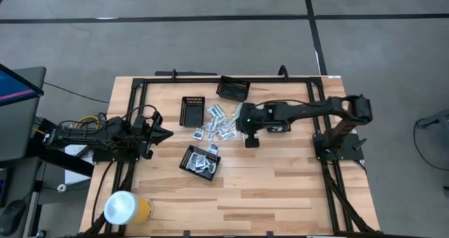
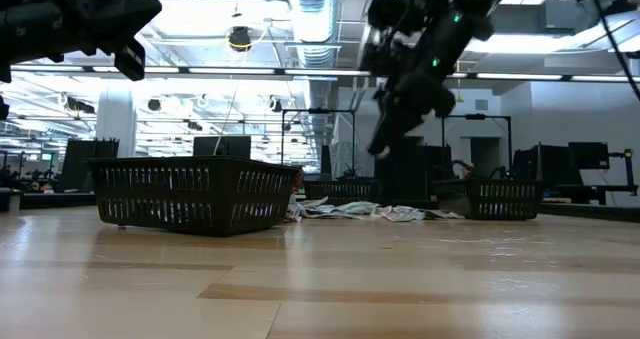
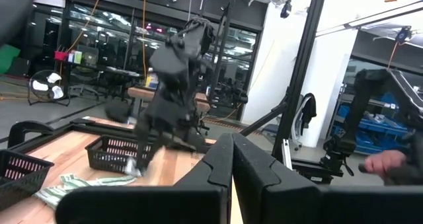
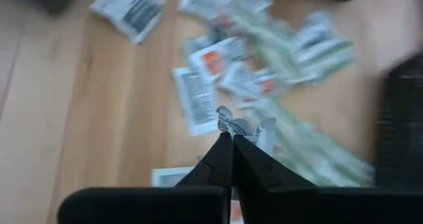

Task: Pick & Place First Aid Supplies
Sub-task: Put the white alcohol pad into the right black bin

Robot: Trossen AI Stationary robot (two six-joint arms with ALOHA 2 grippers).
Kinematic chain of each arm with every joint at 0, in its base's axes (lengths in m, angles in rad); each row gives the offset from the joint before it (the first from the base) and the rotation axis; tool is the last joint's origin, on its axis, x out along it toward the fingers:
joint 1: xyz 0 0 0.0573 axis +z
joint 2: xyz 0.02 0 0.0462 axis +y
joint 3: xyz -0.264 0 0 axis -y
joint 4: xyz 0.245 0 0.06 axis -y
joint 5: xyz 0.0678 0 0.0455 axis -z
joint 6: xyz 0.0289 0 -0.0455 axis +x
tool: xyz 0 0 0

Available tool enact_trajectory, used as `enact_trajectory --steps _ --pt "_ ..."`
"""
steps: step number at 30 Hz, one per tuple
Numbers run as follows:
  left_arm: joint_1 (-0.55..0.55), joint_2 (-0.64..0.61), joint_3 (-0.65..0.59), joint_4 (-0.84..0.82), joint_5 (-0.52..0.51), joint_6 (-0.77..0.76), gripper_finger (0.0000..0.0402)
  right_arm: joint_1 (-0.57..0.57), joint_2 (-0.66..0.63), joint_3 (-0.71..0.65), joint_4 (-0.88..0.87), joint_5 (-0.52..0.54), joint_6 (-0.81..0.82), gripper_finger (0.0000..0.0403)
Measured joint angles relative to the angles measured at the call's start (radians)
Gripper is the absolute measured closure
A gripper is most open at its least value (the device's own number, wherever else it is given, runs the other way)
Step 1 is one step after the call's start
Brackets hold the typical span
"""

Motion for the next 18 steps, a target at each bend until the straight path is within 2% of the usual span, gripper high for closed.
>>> enact_trajectory --steps 7,14,18 --pt "0.0 0.0 0.0 0.003 0.0 0.0 0.0394 -0.082 -0.132 0.002 -0.168 0.082 0.006 0.0401" --pt "0.0 0.0 0.0 0.003 0.0 0.0 0.0394 -0.202 -0.198 0.002 -0.369 0.083 0.065 0.0399" --pt "0.0 0.0 0.0 0.003 0.0 0.0 0.0394 -0.263 -0.224 -0.034 -0.413 0.083 0.093 0.04"
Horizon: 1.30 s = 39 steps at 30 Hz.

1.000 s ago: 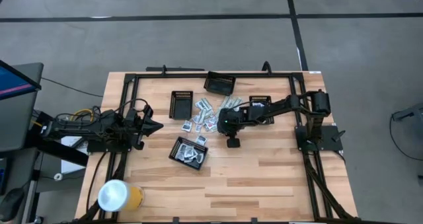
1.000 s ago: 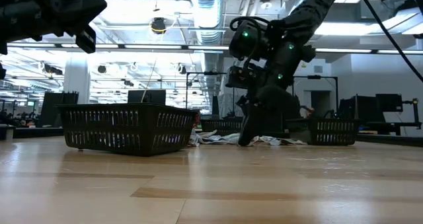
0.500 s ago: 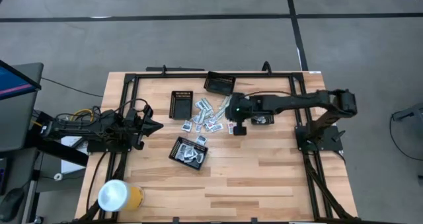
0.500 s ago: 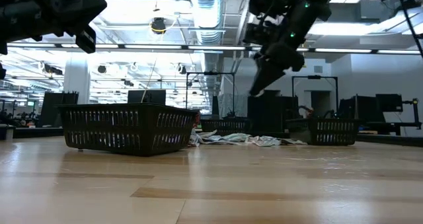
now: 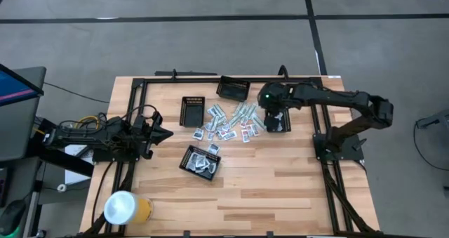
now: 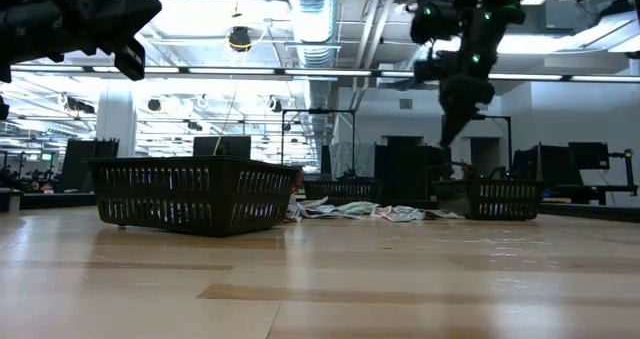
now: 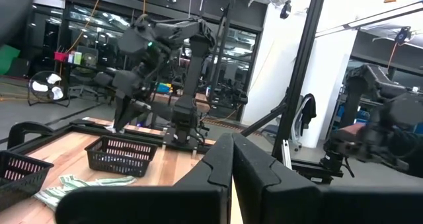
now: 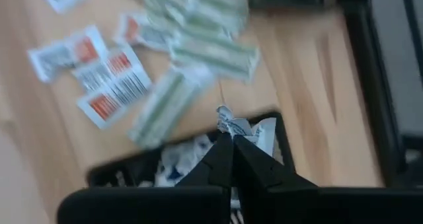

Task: Pick & Place First Aid Supplies
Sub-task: Put the white alcohol pad into the right black bin, then put the orange ointment pack into the top black bin

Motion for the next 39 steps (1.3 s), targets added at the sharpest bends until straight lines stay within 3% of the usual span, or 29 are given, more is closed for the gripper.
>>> enact_trajectory --steps 7,16,26,39 --pt "0.0 0.0 0.0 0.0 0.0 0.0 0.0394 -0.07 -0.002 -0.097 -0.013 -0.004 0.112 0.0398" --pt "0.0 0.0 0.0 0.0 0.0 0.0 0.0394 -0.074 -0.003 -0.186 0.048 -0.004 0.212 0.037" --pt "0.0 0.0 0.0 0.0 0.0 0.0 0.0394 -0.058 -0.003 -0.194 0.09 -0.004 0.221 0.0328" --pt "0.0 0.0 0.0 0.0 0.0 0.0 0.0394 0.042 -0.005 -0.194 0.234 -0.005 0.246 0.0327"
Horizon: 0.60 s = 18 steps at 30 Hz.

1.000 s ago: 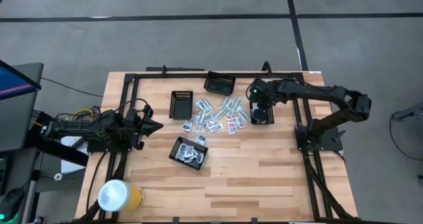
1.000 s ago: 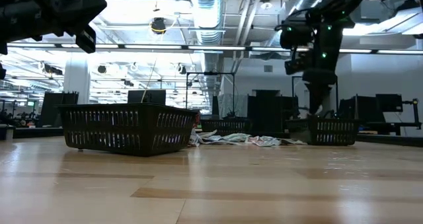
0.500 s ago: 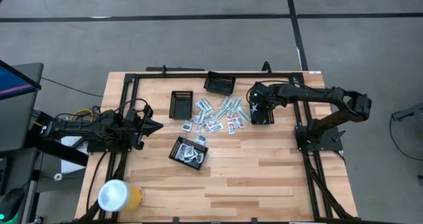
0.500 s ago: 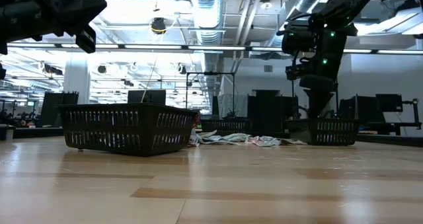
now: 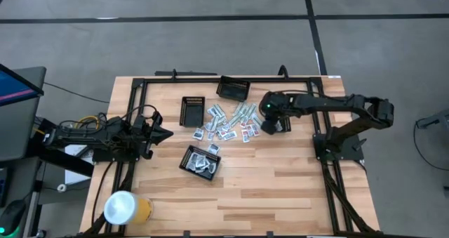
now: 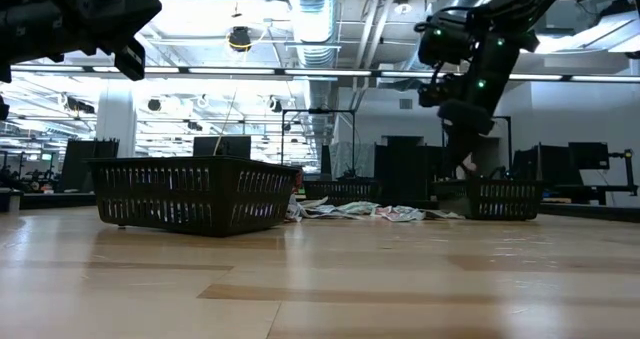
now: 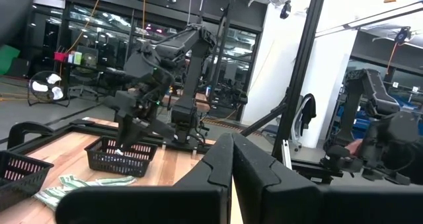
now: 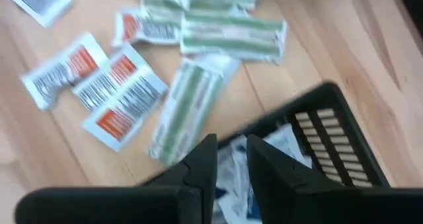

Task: Pick & Place First Aid Supplies
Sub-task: Put the orange ointment pack into the top black bin

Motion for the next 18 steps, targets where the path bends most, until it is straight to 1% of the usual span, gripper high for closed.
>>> enact_trajectory --steps 5,11,14,18 --pt "0.0 0.0 0.0 0.0 0.0 0.0 0.0394 0.02 0.0 0.0 0.066 -0.008 -0.018 0.0327" --pt "0.0 0.0 0.0 0.0 0.0 0.0 0.0394 0.073 0.0 0.0 0.152 -0.127 -0.127 0.0327" --pt "0.0 0.0 0.0 0.0 0.0 0.0 0.0394 0.104 0.0 0.0 0.173 -0.152 -0.157 0.0327" --pt "0.0 0.0 0.0 0.0 0.0 0.0 0.0394 0.147 0.0 0.0 0.191 -0.157 -0.164 0.0327"
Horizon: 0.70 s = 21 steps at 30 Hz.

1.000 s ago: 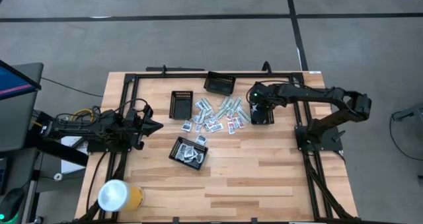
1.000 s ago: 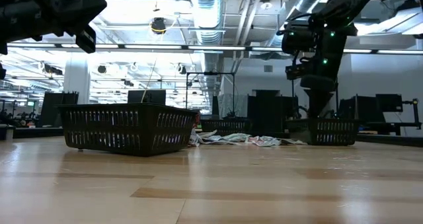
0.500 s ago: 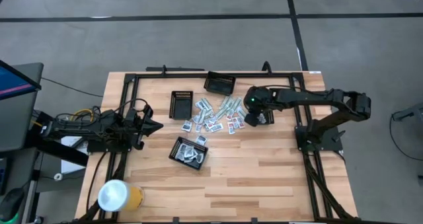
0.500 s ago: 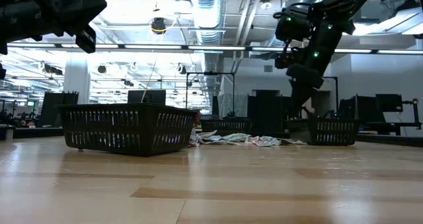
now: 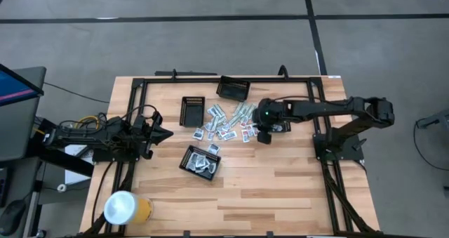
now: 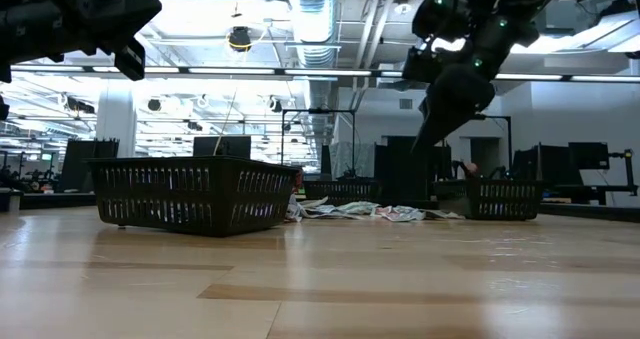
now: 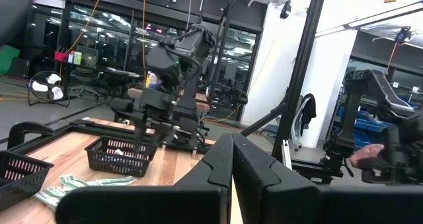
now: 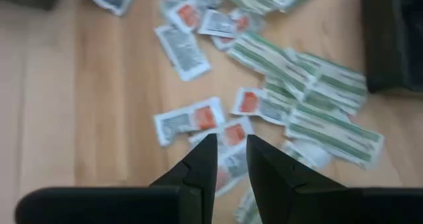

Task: Pick & Place First Aid Supplies
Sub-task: Put the orange ointment pack into the top black bin

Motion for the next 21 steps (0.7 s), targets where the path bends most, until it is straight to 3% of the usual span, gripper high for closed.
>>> enact_trajectory --steps 5,11,21 --pt "0.0 0.0 0.0 0.0 0.0 0.0 0.0394 0.056 0.003 0.0 -0.003 0.008 -0.047 0.0327" --pt "0.0 0.0 0.0 0.0 0.0 0.0 0.0394 0.085 0.003 0.0 -0.015 0.114 -0.046 0.0327" --pt "0.0 0.0 0.0 0.0 0.0 0.0 0.0394 0.082 0.003 0.0 -0.019 0.108 0.012 0.0327"
